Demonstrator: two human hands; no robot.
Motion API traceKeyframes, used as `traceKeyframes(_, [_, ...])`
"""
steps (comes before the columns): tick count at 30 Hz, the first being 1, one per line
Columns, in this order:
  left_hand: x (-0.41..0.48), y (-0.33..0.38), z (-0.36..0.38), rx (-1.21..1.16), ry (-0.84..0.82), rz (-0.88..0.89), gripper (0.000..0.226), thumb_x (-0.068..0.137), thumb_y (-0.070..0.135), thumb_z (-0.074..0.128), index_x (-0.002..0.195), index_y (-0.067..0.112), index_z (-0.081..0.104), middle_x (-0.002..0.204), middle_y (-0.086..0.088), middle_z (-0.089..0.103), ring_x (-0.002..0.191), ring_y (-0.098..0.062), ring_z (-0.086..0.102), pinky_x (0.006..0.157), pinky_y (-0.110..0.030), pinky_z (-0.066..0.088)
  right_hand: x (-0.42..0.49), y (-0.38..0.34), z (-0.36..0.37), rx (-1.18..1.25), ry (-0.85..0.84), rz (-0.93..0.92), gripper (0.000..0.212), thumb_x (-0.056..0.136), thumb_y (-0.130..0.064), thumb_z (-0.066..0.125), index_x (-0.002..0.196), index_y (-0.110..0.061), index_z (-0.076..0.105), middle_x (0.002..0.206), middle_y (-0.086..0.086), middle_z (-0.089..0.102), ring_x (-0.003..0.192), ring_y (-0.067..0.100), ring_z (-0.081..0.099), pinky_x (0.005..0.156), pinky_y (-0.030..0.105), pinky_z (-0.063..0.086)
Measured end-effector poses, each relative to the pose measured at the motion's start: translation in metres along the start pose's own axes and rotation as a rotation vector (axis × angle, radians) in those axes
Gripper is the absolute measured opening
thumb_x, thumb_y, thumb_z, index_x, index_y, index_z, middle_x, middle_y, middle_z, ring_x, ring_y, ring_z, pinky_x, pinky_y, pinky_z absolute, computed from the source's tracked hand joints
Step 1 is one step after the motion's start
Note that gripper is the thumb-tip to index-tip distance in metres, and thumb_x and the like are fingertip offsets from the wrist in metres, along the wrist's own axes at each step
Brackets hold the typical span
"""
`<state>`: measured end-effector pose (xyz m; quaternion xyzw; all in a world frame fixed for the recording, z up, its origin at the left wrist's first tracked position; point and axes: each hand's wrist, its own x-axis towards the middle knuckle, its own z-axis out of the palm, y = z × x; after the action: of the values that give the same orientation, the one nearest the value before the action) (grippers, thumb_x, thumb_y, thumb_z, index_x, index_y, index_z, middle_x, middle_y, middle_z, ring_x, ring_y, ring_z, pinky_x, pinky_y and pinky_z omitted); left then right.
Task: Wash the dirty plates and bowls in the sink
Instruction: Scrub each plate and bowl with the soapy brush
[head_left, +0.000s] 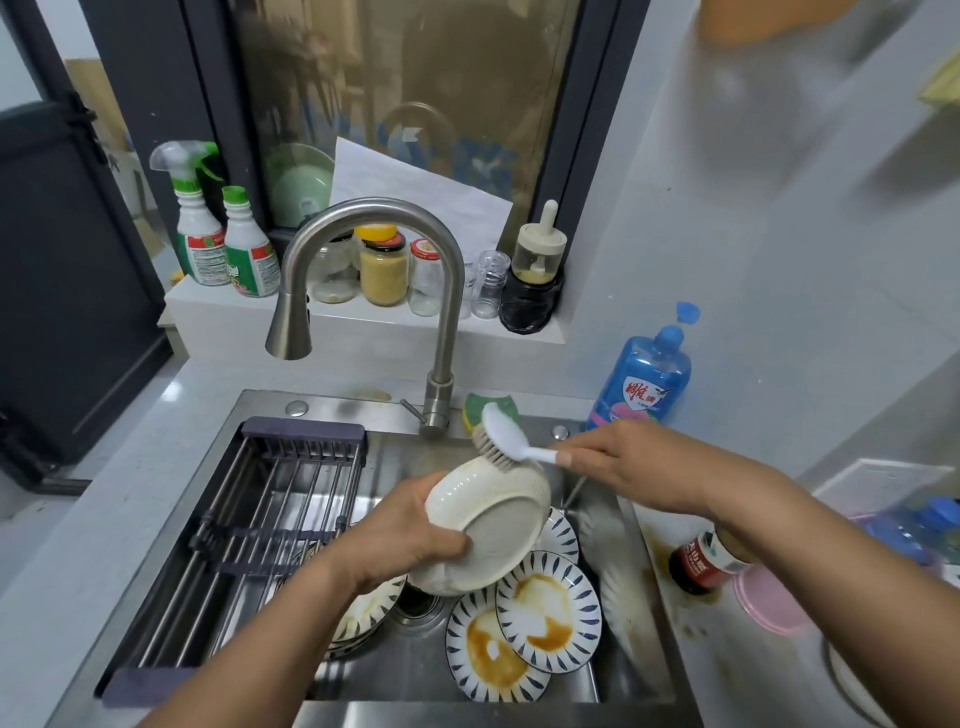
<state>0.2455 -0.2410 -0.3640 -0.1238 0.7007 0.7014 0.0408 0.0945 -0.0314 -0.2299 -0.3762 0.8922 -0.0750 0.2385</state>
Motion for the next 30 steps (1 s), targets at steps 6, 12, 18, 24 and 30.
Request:
traceKeyframes(6, [-0.005,0.011,-0.003,0.123,0.034,0.153,0.055,0.073,-0.008,0.071,0.115,0.027,0.071,0.093,0.006,0.071,0.083,-0.008,0.069,0.063,-0.024,0.053,0.0,0.049,0.0,0.289,-0.081,0.218,0.027,0.102,-0.053,0.048,0.103,-0.033,0.067,0.059,-0.002,0.045,0.044,0.014,0.036,0.042,0.022,0.032])
traceKeyframes(12, [-0.013,0.01,0.015,0.314,0.014,0.253,0.056,0.078,0.002,0.073,0.112,0.046,0.07,0.101,0.008,0.073,0.084,-0.004,0.068,0.071,-0.027,0.054,0.004,0.053,0.045,0.753,-0.047,0.353,0.041,0.097,-0.064,0.048,0.106,-0.027,0.062,0.061,0.007,0.067,0.039,0.013,0.032,0.041,0.02,0.03])
traceKeyframes(18, [0.005,-0.043,0.03,0.995,-0.014,0.637,0.055,0.085,0.026,0.076,0.135,0.042,0.061,0.139,0.023,0.061,0.139,-0.004,0.047,0.124,-0.046,0.022,0.025,0.047,0.094,1.146,-0.167,0.484,0.028,0.091,-0.036,0.07,0.089,-0.009,0.061,0.061,0.003,0.045,0.042,0.006,0.028,0.036,0.015,0.022])
traceKeyframes(24, [-0.003,-0.073,0.053,0.586,0.191,0.128,0.102,0.06,0.068,0.083,0.149,0.053,0.036,0.157,0.029,0.015,0.149,-0.001,0.008,0.125,-0.033,0.006,0.044,0.07,0.145,1.204,-0.011,0.598,0.013,0.092,-0.009,0.066,0.1,-0.002,0.06,0.057,0.007,0.05,0.037,0.009,0.041,0.034,0.017,0.032])
traceKeyframes(30, [0.014,-0.109,0.062,-0.265,0.657,-0.494,0.064,0.081,0.044,0.083,0.127,0.007,0.058,0.104,-0.006,0.07,0.086,-0.018,0.069,0.096,-0.045,0.058,0.065,0.072,0.184,1.368,-0.041,0.68,0.019,0.094,-0.008,0.067,0.106,0.0,0.054,0.059,0.009,0.052,0.036,0.009,0.042,0.033,0.017,0.033])
